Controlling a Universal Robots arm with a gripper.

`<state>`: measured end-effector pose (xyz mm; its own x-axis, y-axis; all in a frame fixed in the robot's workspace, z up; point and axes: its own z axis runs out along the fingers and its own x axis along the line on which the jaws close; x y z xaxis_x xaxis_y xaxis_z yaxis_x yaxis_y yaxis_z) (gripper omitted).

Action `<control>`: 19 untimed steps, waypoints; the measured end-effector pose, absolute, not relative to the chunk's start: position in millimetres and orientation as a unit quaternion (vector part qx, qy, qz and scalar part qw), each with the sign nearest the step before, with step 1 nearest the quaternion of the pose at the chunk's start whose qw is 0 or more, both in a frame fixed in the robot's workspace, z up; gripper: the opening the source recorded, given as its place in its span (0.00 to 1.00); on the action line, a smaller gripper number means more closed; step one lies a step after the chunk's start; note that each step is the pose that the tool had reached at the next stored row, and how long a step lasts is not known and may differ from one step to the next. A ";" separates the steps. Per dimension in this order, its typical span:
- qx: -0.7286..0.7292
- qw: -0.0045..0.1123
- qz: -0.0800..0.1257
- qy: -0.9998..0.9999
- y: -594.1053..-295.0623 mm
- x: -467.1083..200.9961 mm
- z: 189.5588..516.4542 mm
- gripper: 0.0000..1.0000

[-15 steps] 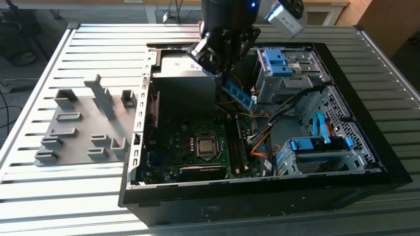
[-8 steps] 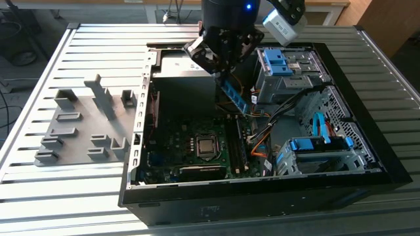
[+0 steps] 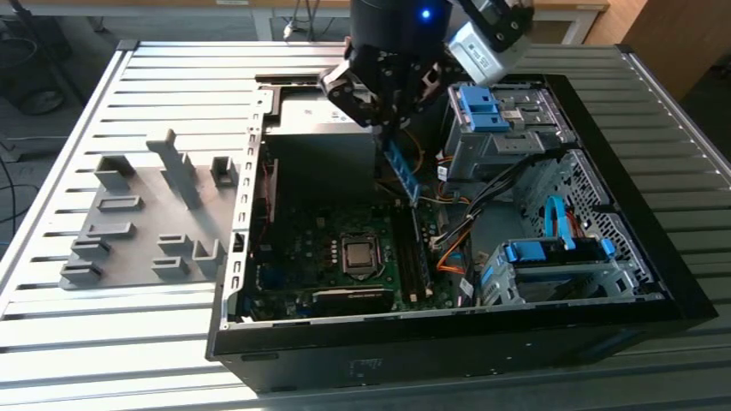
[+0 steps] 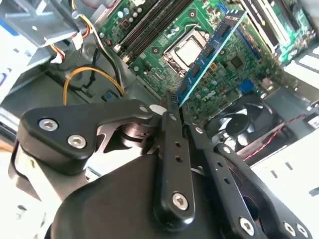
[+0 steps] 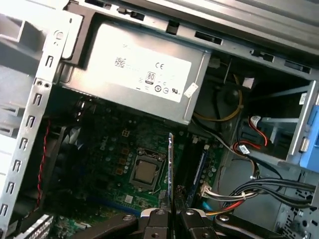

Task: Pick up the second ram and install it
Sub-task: 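Insert the second ram into the second slot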

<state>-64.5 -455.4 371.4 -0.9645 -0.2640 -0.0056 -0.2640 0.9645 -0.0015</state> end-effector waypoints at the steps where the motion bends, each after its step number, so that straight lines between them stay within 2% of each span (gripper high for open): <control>1: -0.124 0.003 0.000 0.992 -455.4 -64.5 371.3 0.14; 19: -0.005 0.003 -0.002 1.000 -454.6 -57.6 369.2 0.14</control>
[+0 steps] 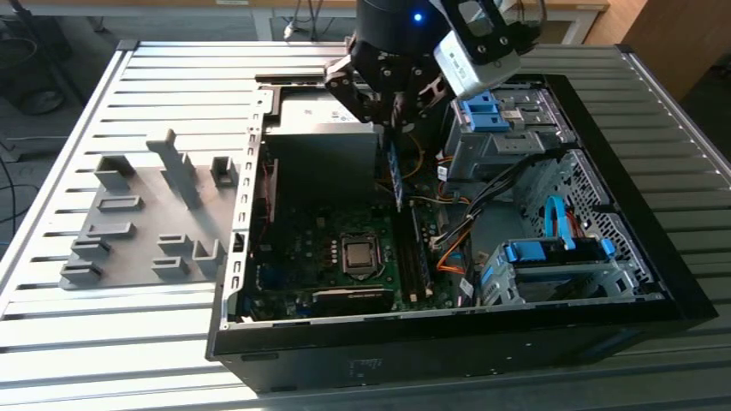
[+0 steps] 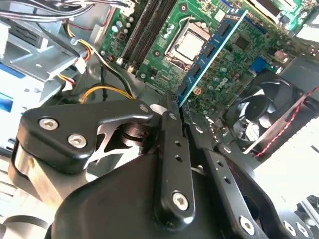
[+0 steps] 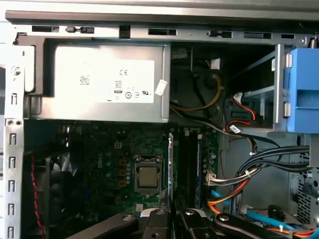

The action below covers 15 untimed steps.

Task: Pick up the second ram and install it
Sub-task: 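Insert the second ram into the second slot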

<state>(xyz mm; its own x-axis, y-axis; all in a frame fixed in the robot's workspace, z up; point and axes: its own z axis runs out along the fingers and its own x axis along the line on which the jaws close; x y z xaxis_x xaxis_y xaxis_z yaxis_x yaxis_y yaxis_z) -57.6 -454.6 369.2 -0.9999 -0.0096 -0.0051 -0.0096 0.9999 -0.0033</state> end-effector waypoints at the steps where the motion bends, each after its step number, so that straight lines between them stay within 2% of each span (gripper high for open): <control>1: -0.005 0.001 -0.002 1.000 -454.5 -53.2 368.7 0.14; 15: 0.005 0.000 -0.002 1.000 -454.0 -33.7 348.7 0.14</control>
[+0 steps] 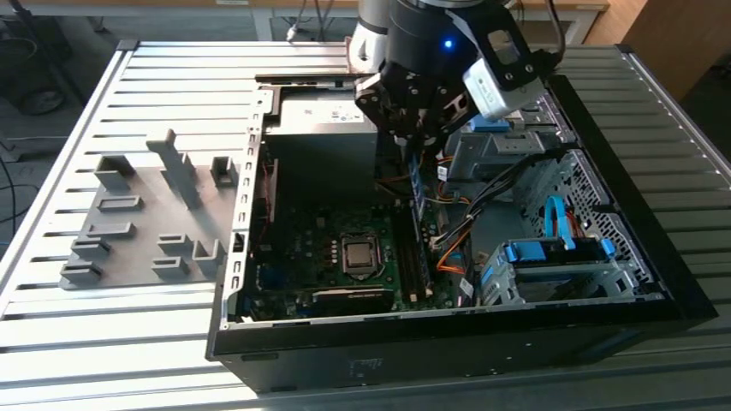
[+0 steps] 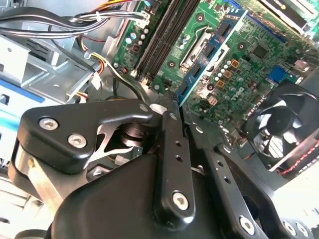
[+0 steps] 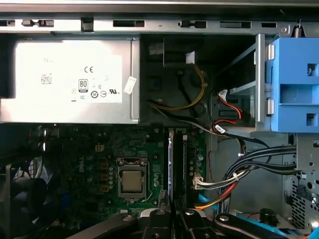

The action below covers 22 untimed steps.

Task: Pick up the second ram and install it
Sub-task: 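Insert the second ram into the second slot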

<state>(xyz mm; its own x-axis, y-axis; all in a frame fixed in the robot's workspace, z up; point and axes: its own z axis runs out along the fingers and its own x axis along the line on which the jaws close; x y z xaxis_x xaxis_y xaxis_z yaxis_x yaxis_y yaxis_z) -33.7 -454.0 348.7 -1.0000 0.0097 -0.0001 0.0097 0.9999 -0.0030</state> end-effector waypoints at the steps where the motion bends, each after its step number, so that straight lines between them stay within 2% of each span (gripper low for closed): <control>1: 0.005 0.000 -0.002 1.000 -454.0 -33.6 346.9 0.14; 22: 0.005 0.000 -0.001 1.000 -454.1 -31.8 309.3 0.14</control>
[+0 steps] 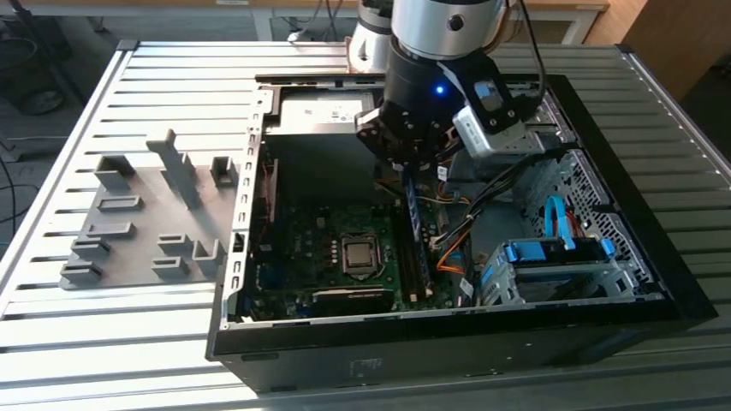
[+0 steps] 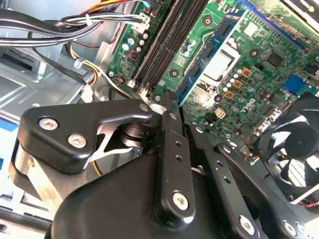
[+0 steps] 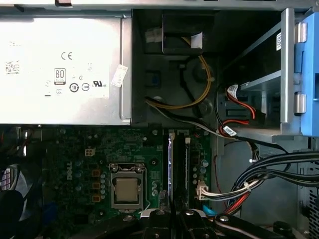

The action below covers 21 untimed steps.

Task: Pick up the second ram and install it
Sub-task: 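Insert the second ram into the second slot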

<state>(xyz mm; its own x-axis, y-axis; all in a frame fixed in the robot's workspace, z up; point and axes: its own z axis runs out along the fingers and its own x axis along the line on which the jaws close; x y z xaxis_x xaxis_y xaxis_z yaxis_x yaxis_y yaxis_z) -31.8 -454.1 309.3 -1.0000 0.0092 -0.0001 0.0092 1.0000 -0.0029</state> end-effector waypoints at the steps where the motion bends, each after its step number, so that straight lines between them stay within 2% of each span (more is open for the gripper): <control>1: 0.005 0.000 -0.002 1.000 -454.1 -31.6 308.1 0.14; 21: 0.005 -0.001 -0.002 1.000 -454.8 -30.5 297.9 0.14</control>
<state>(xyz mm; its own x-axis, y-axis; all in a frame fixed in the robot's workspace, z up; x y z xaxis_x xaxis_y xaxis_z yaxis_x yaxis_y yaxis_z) -30.5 -454.8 297.9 -1.0000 0.0095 0.0017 0.0095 0.9999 -0.0034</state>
